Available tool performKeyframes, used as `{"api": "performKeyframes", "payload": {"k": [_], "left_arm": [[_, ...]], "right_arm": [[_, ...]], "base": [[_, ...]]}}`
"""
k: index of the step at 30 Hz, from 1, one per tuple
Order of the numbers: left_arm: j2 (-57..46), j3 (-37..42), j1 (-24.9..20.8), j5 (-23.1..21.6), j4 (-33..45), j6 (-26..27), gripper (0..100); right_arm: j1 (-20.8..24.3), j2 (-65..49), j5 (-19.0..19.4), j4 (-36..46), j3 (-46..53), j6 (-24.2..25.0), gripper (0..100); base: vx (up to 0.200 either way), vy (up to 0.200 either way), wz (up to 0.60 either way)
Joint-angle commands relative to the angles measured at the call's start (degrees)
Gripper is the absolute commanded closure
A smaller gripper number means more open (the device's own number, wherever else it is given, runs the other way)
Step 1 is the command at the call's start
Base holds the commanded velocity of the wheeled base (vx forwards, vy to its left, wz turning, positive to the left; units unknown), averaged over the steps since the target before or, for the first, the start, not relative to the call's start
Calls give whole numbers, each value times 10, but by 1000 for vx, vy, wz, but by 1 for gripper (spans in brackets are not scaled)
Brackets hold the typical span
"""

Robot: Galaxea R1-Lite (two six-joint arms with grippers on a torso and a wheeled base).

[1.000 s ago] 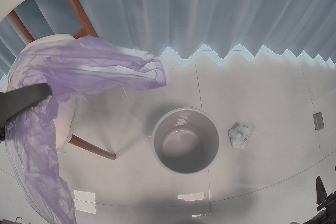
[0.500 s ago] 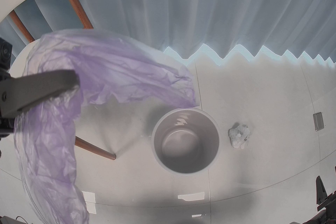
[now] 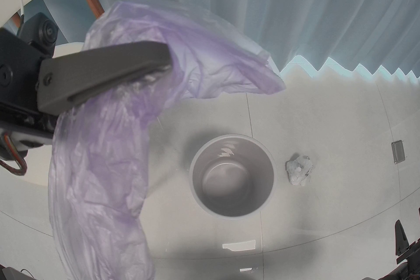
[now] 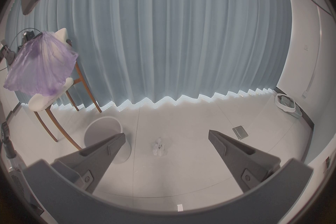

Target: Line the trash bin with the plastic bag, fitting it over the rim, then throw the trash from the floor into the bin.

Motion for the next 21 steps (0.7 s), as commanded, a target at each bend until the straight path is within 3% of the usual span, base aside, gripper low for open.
{"api": "performKeyframes", "payload": {"k": [1, 21], "left_arm": [[39, -19, -16, 0, -7, -2, 100], [78, -37, -12, -2, -34, -21, 100]], "right_arm": [[0, -10, 0, 0, 10, 0, 0], [0, -9, 0, 0, 10, 0, 0]], "base": [[0, 0, 0], [0, 0, 0]]}}
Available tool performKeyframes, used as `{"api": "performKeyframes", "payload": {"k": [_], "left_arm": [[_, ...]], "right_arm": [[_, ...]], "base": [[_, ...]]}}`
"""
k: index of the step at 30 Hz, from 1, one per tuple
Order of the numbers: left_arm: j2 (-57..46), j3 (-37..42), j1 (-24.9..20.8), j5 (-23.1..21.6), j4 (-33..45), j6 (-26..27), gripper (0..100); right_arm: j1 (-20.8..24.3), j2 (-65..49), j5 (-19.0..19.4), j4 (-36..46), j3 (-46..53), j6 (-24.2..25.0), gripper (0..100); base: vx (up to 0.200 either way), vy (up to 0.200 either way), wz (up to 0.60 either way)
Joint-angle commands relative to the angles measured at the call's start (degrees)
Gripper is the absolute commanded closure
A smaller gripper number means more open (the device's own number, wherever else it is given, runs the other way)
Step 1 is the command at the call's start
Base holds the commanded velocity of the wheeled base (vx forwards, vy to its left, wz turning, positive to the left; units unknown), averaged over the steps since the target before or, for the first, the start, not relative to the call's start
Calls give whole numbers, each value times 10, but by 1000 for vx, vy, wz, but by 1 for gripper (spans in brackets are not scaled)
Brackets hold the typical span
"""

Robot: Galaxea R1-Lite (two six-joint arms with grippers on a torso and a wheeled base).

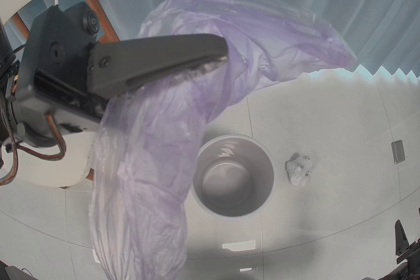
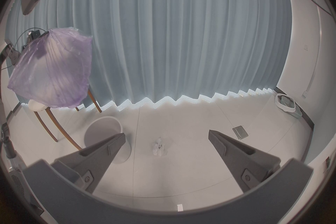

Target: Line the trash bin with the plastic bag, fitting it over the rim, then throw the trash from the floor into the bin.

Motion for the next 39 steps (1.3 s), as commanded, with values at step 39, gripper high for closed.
{"api": "performKeyframes", "payload": {"k": [39], "left_arm": [[78, 143, 91, 4, -183, 8, 100]], "right_arm": [[0, -10, 0, 0, 10, 0, 0]], "base": [[0, 0, 0]]}}
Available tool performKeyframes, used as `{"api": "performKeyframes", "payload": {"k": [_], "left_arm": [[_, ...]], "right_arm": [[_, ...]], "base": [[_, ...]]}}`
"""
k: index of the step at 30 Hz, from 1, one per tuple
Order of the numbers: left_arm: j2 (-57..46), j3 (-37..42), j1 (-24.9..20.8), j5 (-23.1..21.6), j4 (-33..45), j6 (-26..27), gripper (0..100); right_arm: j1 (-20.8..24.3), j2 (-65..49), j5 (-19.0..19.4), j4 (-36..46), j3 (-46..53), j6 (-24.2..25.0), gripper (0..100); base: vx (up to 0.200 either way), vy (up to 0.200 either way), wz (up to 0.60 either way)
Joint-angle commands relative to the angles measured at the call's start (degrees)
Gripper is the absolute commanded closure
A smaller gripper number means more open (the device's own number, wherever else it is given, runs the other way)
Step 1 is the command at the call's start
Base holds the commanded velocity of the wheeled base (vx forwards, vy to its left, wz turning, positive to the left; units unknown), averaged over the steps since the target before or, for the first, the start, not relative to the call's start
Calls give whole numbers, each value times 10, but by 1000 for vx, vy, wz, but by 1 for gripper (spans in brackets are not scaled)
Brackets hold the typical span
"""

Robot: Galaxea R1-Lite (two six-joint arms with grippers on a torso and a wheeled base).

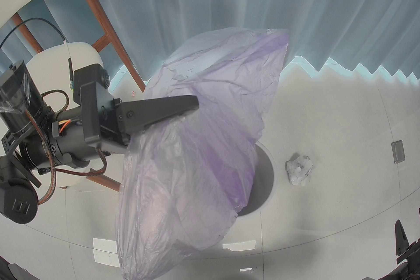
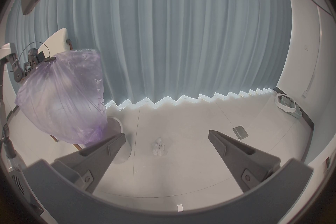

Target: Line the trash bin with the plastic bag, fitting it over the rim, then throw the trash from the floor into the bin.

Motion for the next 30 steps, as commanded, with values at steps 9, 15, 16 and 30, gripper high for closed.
{"api": "performKeyframes", "payload": {"k": [9, 15, 16, 30], "left_arm": [[54, 21, -4, 0, -54, 0, 100], [106, 28, -7, 1, -143, -7, 100], [107, 29, -7, 1, -146, -7, 100], [134, 38, -43, 4, -216, -6, 100]], "right_arm": [[0, -10, 0, 0, 10, 0, 0], [0, -9, 0, 0, 10, 0, 0], [0, -10, 0, 0, 10, 0, 0], [0, -10, 0, 0, 10, 0, 0]], "base": [[0, 0, 0], [0, 0, 0], [0, 0, 0], [0, 0, 0]]}}
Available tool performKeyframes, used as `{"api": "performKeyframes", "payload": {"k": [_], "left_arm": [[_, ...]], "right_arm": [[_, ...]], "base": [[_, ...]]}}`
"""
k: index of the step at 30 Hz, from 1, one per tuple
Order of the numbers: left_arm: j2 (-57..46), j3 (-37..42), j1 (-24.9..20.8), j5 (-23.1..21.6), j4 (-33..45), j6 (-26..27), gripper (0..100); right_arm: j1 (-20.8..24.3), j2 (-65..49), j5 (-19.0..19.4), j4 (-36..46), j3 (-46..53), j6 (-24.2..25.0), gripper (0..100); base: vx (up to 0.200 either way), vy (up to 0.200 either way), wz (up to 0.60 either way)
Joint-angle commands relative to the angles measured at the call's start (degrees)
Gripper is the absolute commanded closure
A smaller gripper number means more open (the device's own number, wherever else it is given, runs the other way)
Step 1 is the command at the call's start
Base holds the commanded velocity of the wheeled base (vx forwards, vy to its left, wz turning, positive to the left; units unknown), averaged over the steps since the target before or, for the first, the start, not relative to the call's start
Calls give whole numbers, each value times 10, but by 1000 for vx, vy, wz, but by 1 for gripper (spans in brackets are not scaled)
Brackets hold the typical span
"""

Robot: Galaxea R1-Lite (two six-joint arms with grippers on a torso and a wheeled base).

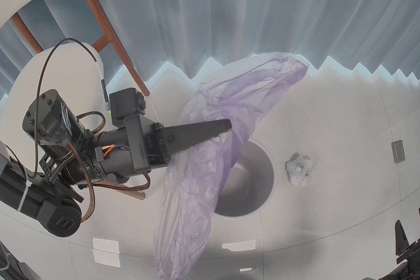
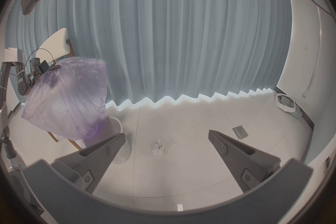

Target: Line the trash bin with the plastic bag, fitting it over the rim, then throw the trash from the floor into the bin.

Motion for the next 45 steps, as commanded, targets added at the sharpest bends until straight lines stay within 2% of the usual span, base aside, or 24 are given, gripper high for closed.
{"api": "performKeyframes", "payload": {"k": [1, 7, 20, 25, 31, 34, 40, 45], "left_arm": [[4, 9, -9, 0, 0, 5, 100], [12, 26, -20, 1, -19, 7, 100], [60, 26, -14, 9, -42, 9, 100], [81, 25, -5, 9, -42, 42, 100], [96, 22, -5, 13, -42, 45, 100], [112, 14, -5, 36, -42, 54, 100], [155, -4, -8, 91, -42, 116, 100], [166, -17, -15, 129, -42, 122, 100]], "right_arm": [[0, -10, 0, 0, 10, 0, 0], [0, -10, 0, 0, 10, 0, 0], [0, -10, 0, 0, 10, 0, 0], [0, -10, 0, 0, 10, 0, 0], [0, -10, 0, 0, 10, 0, 0], [0, -10, 0, 0, 10, 0, 0], [0, -10, 0, 0, 10, 0, 0], [0, -10, 0, 0, 10, 0, 0]], "base": [[0, 0, 0], [0, 0, 0], [0, 0, 0], [0, 0, 0], [0, 0, 0], [0, 0, 0], [0, 0, 0], [0, 0, 0]]}}
